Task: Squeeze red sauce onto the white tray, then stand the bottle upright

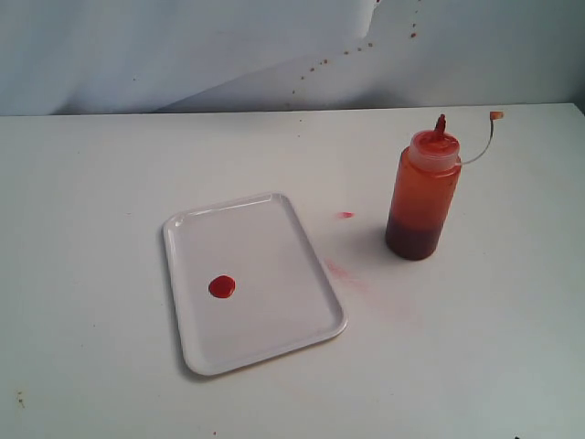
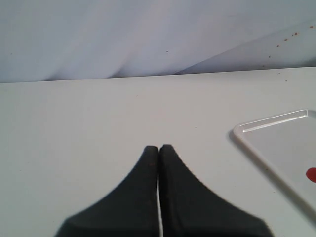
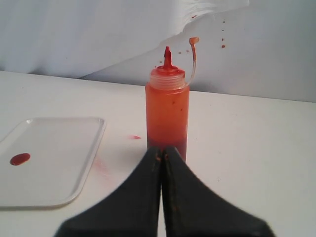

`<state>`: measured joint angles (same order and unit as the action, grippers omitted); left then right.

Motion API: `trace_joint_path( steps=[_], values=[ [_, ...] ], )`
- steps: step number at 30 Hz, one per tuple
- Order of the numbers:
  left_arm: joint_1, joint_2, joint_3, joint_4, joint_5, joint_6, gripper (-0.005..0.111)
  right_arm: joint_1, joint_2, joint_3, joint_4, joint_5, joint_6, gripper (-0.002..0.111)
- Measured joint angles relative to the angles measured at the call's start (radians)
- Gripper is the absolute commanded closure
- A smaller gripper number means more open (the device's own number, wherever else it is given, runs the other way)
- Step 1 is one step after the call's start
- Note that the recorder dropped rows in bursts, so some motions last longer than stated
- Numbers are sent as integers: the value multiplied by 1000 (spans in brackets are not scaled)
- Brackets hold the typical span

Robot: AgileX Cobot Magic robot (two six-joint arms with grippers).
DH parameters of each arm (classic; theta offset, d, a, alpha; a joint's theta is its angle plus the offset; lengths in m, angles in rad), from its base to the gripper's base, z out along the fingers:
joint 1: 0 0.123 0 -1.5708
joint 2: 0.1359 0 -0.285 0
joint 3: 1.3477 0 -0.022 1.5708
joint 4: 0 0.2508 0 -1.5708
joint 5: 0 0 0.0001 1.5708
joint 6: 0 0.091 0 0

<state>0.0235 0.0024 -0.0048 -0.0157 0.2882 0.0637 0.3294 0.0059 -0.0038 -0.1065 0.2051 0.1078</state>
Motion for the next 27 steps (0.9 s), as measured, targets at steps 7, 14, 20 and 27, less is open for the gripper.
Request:
trace_joint_path(
  steps=[7, 14, 20, 27],
  values=[
    [0, 0, 0, 0, 0, 0, 106, -31, 0, 0, 2, 56, 0, 108],
    [0, 0, 0, 0, 0, 0, 106, -141, 0, 0, 9, 73, 2, 108],
    [0, 0, 0, 0, 0, 0, 106, -241, 0, 0, 22, 95, 2, 108],
    [0, 0, 0, 0, 0, 0, 106, -302, 0, 0, 26, 107, 4, 108]
  ],
)
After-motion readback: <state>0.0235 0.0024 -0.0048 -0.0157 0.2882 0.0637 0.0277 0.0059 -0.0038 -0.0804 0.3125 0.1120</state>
